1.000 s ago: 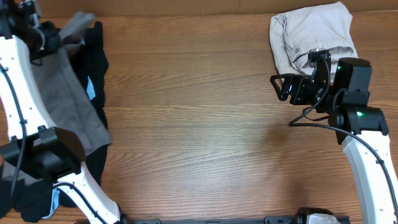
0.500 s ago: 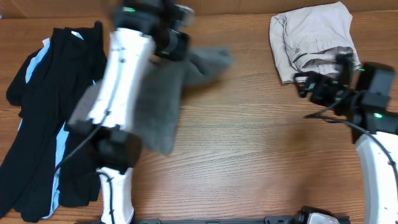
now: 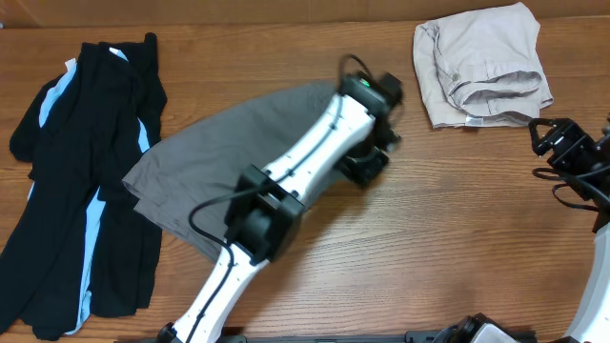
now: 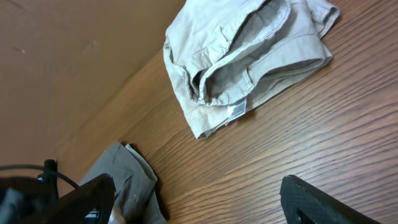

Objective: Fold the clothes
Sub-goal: 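Drag the grey shorts with the left gripper to the table center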

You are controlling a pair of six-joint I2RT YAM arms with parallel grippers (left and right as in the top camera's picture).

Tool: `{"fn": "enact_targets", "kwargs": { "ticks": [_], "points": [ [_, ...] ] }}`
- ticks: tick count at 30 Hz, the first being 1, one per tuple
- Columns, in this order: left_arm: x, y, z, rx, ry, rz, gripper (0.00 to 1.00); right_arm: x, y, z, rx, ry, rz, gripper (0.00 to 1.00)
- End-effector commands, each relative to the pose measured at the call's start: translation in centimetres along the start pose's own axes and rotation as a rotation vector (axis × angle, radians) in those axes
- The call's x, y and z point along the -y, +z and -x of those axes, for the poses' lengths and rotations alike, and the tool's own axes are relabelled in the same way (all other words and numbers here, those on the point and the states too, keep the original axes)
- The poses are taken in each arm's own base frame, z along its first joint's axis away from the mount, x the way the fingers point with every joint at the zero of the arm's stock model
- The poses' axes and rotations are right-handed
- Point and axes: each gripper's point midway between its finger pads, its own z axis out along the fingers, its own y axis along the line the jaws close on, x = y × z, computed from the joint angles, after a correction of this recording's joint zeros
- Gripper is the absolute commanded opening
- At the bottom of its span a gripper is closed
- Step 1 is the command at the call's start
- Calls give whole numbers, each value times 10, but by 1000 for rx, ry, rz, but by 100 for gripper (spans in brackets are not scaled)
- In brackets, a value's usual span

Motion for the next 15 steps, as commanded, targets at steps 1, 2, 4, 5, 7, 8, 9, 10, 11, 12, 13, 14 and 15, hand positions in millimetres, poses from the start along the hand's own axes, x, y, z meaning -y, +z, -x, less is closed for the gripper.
{"fn": "enact_targets", "kwargs": {
  "ticks": [1,2,4,5,7,8,9,10,11,12,13,14,15],
  "points": [
    [17,-17,7,50,69,11,36,-5,-11,12,37,-19,23,89],
    [21,-23,9,61,78,12,37,-5,-12,14,42,-16,26,89],
    [27,-38,11,90,87,15,37,-7,-17,19,53,-15,43,89],
    [28,-47,12,107,87,17,37,-8,-19,21,59,-16,53,89],
    [28,-69,13,154,72,27,40,-12,-23,25,67,-19,75,90],
    [23,-82,14,183,47,39,42,-15,-24,26,68,-21,86,90],
    [18,-97,18,235,16,48,46,-16,-24,26,67,-22,92,90],
    [13,-117,20,292,-19,46,52,-17,-23,25,64,-22,99,90],
    [8,-131,20,334,-40,46,56,-20,-23,24,58,-25,109,90],
    [0,-149,19,382,-64,51,60,-22,-21,22,50,-28,116,90],
    [-8,-167,16,428,-85,55,66,-25,-19,21,43,-33,122,90],
    [-16,-184,11,469,-102,63,72,-29,-17,18,33,-39,131,91],
    [-25,-199,6,506,-120,73,77,-35,-14,15,20,-50,144,91]
  ]
}}
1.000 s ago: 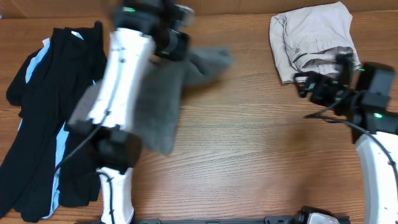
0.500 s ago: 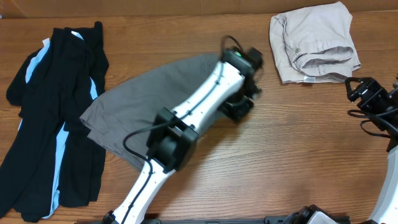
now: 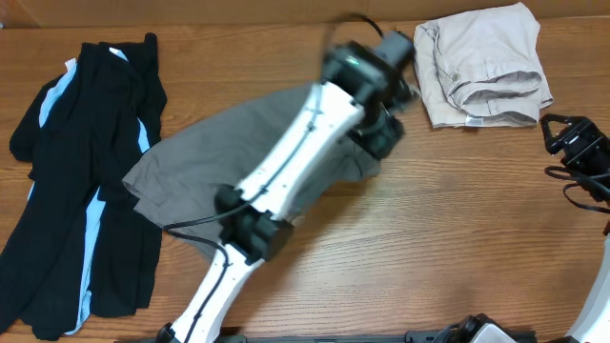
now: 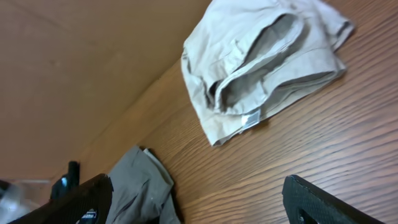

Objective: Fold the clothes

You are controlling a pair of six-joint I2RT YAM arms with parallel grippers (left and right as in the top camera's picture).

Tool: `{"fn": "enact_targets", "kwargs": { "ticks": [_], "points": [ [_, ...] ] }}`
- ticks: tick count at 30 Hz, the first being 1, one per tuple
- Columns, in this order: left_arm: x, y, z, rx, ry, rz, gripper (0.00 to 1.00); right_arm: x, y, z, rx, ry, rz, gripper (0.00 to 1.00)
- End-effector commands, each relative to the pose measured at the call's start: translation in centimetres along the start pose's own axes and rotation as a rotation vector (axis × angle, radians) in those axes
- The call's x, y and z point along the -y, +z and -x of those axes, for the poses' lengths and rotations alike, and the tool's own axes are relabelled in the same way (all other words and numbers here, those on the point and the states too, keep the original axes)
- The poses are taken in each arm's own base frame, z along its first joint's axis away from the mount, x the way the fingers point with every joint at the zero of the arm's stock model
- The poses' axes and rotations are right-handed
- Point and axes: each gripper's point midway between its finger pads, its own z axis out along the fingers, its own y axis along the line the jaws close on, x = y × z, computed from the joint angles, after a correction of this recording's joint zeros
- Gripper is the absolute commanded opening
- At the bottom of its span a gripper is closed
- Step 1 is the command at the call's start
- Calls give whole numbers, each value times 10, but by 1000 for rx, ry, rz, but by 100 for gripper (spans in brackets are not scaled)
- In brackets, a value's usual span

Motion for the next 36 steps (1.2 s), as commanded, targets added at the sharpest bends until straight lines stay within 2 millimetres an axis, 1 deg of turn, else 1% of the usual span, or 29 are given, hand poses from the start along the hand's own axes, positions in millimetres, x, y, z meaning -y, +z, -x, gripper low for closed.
{"fn": "enact_targets", "kwargs": {
  "ticks": [1,3,5,7,9,12,14,17,19,22,26,29,32,36],
  "points": [
    [-41,-84,7,197,-107,57,82,-32,5,-1,-23,-68,81,92],
    [-67,-109,2,245,-159,83,89,-48,18,-14,-73,-97,113,93],
    [-93,-124,-5,274,-213,107,92,-63,36,-31,-134,-132,132,94],
    [-117,-133,-11,287,-252,128,93,-76,58,-51,-204,-167,136,96],
    [-136,-138,-17,292,-272,148,94,-86,81,-74,-280,-162,145,98],
    [-161,-146,-23,307,-304,179,97,-103,117,-110,-394,-137,180,98],
    [-173,-151,-24,327,-324,192,98,-109,143,-136,-463,-112,185,98],
    [-180,-153,-25,332,-302,212,98,-111,175,-170,-547,-70,185,98],
    [-184,-153,-27,324,-304,241,98,-111,194,-190,-585,-52,180,95],
    [-184,-153,-27,322,-304,246,98,-105,214,-211,-614,-48,164,92],
    [-185,-152,-26,321,-304,246,97,-89,229,-220,-611,-61,112,90],
    [-186,-149,-25,317,-305,244,97,-83,239,-224,-603,-72,102,85],
    [-186,-146,-26,308,-307,242,97,-82,248,-234,-612,-83,110,80],
    [-185,-144,-28,298,-309,237,96,-87,258,-247,-616,-109,135,70]
  ]
}}
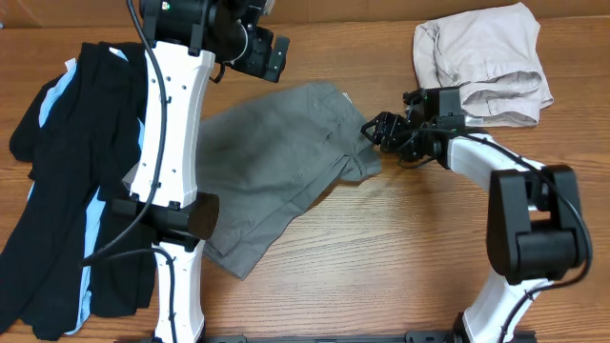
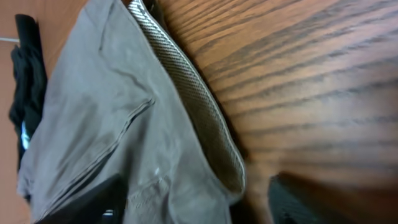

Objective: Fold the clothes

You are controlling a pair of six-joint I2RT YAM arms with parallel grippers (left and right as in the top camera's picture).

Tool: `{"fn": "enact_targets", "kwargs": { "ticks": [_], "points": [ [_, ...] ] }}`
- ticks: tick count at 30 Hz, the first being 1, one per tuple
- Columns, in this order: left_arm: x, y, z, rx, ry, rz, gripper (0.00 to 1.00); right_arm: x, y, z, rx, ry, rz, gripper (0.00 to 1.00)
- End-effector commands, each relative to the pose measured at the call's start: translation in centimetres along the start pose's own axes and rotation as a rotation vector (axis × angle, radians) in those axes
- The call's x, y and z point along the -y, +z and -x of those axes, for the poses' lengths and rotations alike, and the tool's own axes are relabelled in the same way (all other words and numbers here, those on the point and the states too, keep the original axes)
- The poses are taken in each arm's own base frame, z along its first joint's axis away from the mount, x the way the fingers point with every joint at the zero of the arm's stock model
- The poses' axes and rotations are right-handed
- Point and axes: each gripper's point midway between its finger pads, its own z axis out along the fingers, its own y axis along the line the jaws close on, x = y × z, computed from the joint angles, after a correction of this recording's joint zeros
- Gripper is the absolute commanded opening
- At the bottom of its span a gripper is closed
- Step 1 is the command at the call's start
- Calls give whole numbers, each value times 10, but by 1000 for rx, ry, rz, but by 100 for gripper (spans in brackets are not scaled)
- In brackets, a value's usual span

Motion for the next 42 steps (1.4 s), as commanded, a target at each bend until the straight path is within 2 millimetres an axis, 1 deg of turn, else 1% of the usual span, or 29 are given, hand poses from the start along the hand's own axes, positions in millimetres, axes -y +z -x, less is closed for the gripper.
{"fn": "enact_targets", "kwargs": {
  "ticks": [1,3,4,5,8,9,10,12,14,16,19,20,25,27,29,31,33,34,35,38,42],
  "points": [
    [1,0,-1,-2,29,4,96,-9,14,-1,-1,-36,10,68],
    [2,0,-1,-3,31,2,95,-11,15,2,15,-51,14,64],
    [4,0,-1,-3,33,1,94,-13,15,4,24,-56,17,60],
    [5,0,-1,-3,36,0,93,-14,15,7,33,-63,24,53],
    [7,0,-1,-3,41,-2,92,-14,10,17,60,-57,31,24],
    [7,0,0,-3,41,-2,92,-12,5,22,71,-50,30,12],
    [7,0,0,-3,41,-2,91,-11,0,26,78,-43,29,4],
    [7,0,0,-3,41,-2,91,-9,-17,35,97,-21,26,4],
    [7,0,0,-1,42,-2,90,-10,-41,46,129,-9,24,4],
    [7,0,0,1,42,-2,90,-14,-71,56,172,-1,21,4],
    [7,0,2,5,43,-1,90,-28,-116,64,228,-39,20,4],
    [7,0,2,8,43,0,90,-35,-135,65,251,-52,18,4],
    [7,-6,5,26,44,1,91,-68,-205,60,344,-151,-23,4],
    [8,-11,5,36,46,1,93,-81,-228,55,375,-184,-52,4],
    [9,-17,5,46,48,3,95,-93,-240,49,387,-222,-55,4],
    [9,-24,6,59,48,5,98,-102,-243,42,386,-240,-61,4],
    [8,-32,6,73,47,8,99,-106,-234,33,357,-259,-81,4],
    [8,-36,6,80,46,9,99,-107,-226,29,335,-264,-94,4],
    [7,-39,6,84,45,11,100,-108,-217,24,312,-272,-107,4],
    [4,-41,6,87,47,17,100,-121,-181,5,218,-318,-108,4],
    [2,-41,4,81,53,20,100,-137,-128,-24,91,-387,-98,6]
  ]
}}
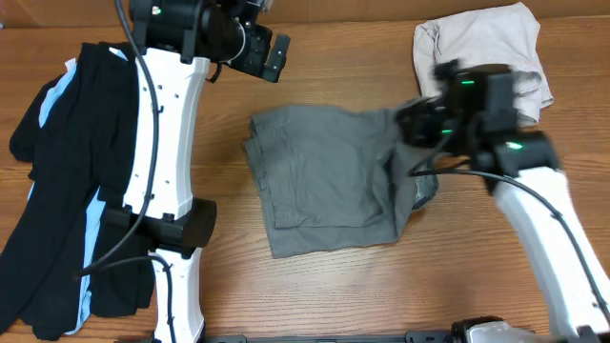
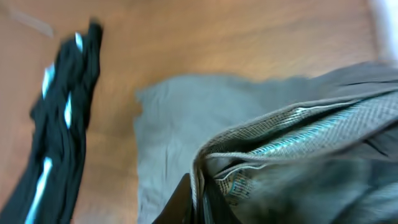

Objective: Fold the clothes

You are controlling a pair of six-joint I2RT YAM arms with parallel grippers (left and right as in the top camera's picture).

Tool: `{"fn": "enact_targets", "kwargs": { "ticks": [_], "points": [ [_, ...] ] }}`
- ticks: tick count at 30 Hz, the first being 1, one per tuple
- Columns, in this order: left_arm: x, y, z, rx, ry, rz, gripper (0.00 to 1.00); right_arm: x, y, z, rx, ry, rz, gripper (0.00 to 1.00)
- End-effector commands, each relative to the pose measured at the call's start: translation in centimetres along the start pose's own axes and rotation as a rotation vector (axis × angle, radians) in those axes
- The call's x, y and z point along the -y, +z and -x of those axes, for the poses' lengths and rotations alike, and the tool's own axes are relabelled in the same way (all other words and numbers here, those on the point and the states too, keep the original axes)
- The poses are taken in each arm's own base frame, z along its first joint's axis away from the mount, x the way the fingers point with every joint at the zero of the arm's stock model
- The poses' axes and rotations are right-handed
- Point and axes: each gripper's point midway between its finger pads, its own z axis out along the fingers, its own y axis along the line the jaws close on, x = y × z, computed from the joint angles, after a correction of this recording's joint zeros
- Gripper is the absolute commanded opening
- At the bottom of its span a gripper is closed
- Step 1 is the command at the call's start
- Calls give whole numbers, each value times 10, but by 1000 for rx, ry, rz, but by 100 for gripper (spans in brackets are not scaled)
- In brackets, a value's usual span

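Note:
Grey shorts point(image 1: 324, 186) lie partly spread in the middle of the table, and their right edge is lifted. My right gripper point(image 1: 419, 124) is shut on that edge. In the right wrist view the fingers point(image 2: 186, 196) pinch the waistband point(image 2: 280, 127) of the grey shorts point(image 2: 168, 124), with a label showing inside. My left gripper point(image 1: 265, 52) hangs high at the back, left of centre, away from all cloth; its jaws cannot be read. A black garment with light blue stripes point(image 1: 86, 171) lies crumpled at the left. Folded beige shorts point(image 1: 481, 48) sit at the back right.
The left arm's links point(image 1: 167, 143) stand upright between the black garment and the grey shorts. The black garment point(image 2: 62, 112) also shows in the right wrist view. The wooden table point(image 1: 381, 286) runs to the front edge.
My right gripper was open, low at the grey shorts' right edge. Now it is shut on the waistband and raised. The shorts have shifted right into a squarer shape. The left arm barely moved.
First my left arm lay across the grey shorts with its gripper at their right edge, and the right gripper was open at the far right. The left arm then rose to the back left. My right gripper reached the shorts' edge and now holds it lifted.

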Motion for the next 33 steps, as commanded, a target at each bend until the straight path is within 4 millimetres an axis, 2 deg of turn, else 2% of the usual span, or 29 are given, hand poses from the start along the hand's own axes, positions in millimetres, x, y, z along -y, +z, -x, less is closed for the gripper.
{"fn": "enact_targets", "kwargs": {
  "ticks": [1,3,4,6,7,9,11,14,16,20,25,33],
  "points": [
    [-4,-13,1,21,18,15,100,-29,38,-19,-77,-89,22,8],
    [-4,-13,1,22,19,15,100,-46,61,-35,-126,-131,51,13],
    [-5,-13,1,22,18,15,100,-54,71,-43,-145,-150,63,19],
    [-5,-13,1,22,17,16,100,-63,84,-52,-167,-155,72,41],
    [-6,-13,1,22,16,16,100,-63,86,-52,-165,-143,64,48],
    [-8,-13,0,18,12,18,100,-60,83,-48,-152,-119,51,55],
    [-8,-13,-2,13,9,15,100,-52,74,-39,-142,-92,29,59],
    [-6,-10,-5,-2,7,3,100,-35,59,-32,-159,-44,-18,60],
    [-1,-5,-10,-29,6,-21,100,-21,54,-36,-187,-17,-50,60],
    [4,18,-29,-133,-11,-68,100,2,49,-46,-229,14,-141,61],
    [19,65,-60,-267,21,-210,99,1,49,-49,-238,22,-146,62],
    [39,138,-102,-355,-39,-403,97,-6,51,-47,-224,3,-131,63]
  ]
}}
